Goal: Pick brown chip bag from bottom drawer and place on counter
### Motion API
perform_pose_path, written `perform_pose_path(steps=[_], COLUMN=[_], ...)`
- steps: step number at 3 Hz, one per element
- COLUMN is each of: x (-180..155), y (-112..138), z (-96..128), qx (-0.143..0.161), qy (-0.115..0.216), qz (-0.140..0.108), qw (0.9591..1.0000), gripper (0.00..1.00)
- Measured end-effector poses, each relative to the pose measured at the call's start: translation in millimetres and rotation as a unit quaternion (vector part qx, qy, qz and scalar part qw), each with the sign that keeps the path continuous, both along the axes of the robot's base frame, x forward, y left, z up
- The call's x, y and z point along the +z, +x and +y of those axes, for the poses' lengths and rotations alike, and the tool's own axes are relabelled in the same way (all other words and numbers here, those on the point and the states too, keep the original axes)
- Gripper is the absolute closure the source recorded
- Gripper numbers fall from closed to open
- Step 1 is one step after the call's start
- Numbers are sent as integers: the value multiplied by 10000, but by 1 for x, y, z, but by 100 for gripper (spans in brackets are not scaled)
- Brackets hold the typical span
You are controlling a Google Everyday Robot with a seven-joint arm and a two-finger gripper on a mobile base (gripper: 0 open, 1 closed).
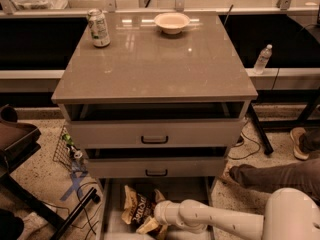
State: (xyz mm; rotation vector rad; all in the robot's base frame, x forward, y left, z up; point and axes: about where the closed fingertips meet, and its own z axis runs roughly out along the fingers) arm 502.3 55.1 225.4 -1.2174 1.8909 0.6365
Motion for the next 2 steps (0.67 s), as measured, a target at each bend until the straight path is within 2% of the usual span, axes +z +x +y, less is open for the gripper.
perform_pose_path(steps=[1, 2], x=[-14, -26], y=[-1, -3], z=[7, 12], qx=[85, 136], qy=[-165, -316], qz=[116, 239], qw=[9998, 9991], gripper=[14, 38])
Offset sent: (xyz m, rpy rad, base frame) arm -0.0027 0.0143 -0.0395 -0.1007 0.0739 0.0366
